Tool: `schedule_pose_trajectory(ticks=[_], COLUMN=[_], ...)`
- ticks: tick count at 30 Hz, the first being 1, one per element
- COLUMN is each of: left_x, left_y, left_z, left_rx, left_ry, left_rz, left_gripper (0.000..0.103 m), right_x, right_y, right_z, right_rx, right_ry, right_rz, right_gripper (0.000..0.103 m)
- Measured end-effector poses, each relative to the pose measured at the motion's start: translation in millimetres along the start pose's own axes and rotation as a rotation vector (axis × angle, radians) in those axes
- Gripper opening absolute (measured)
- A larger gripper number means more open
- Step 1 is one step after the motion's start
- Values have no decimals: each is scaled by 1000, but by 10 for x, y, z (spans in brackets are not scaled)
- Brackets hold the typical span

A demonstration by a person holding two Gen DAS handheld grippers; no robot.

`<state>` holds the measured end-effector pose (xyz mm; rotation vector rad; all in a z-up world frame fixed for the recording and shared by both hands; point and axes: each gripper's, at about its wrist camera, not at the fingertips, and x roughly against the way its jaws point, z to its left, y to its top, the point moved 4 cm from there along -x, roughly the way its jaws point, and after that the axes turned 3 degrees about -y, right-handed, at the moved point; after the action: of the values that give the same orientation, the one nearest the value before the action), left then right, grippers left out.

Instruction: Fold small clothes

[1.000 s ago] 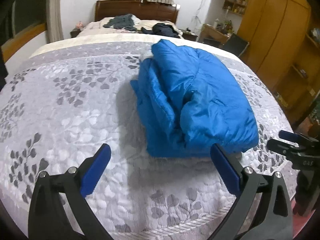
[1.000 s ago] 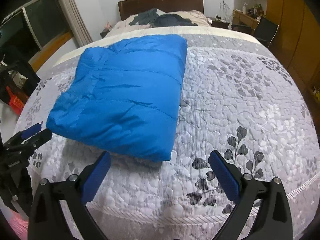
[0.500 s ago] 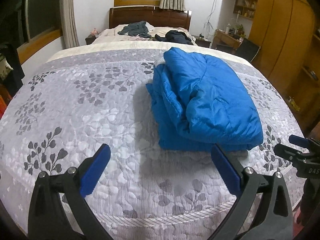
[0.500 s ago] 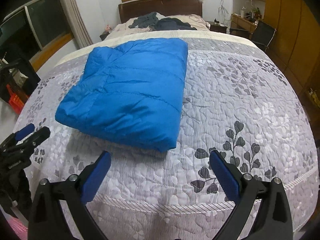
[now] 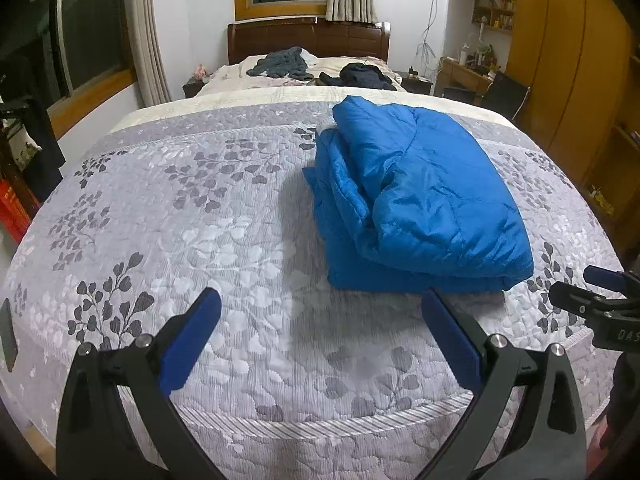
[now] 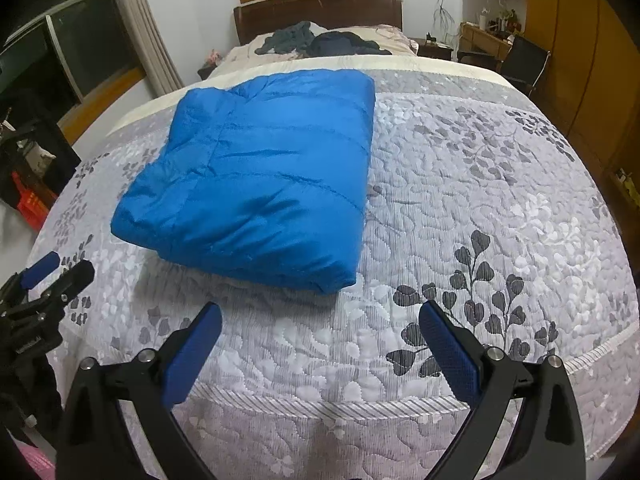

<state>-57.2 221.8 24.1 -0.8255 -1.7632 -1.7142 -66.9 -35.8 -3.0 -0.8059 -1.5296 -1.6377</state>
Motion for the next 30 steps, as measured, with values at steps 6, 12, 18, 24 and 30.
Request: schedule_pose_trajectory(ticks=[6, 12, 18, 24, 30], left_x=[-37, -68, -93, -110, -119], left_y=[-21, -16, -29, -33, -37], left_z=[-12, -16, -19, -17, -10], left_rx=[-4, -4, -5, -3, -3], left_ry=[12, 17, 20, 17, 17], left_rz=[12, 24, 31, 38, 38], left_gripper=[100, 100, 100, 100, 100], right_x=[-29, -51, -78, -98, -117], right_y=[-9, -19, -21, -12, -6], right_z=[-9, -4, 13, 12, 6], right_rx=[-1, 1, 6, 8, 7], right_ry=[-8, -12, -13, -12, -11], right_rz=[13, 21, 25, 27, 30], right_gripper=[99, 99, 99, 99, 99])
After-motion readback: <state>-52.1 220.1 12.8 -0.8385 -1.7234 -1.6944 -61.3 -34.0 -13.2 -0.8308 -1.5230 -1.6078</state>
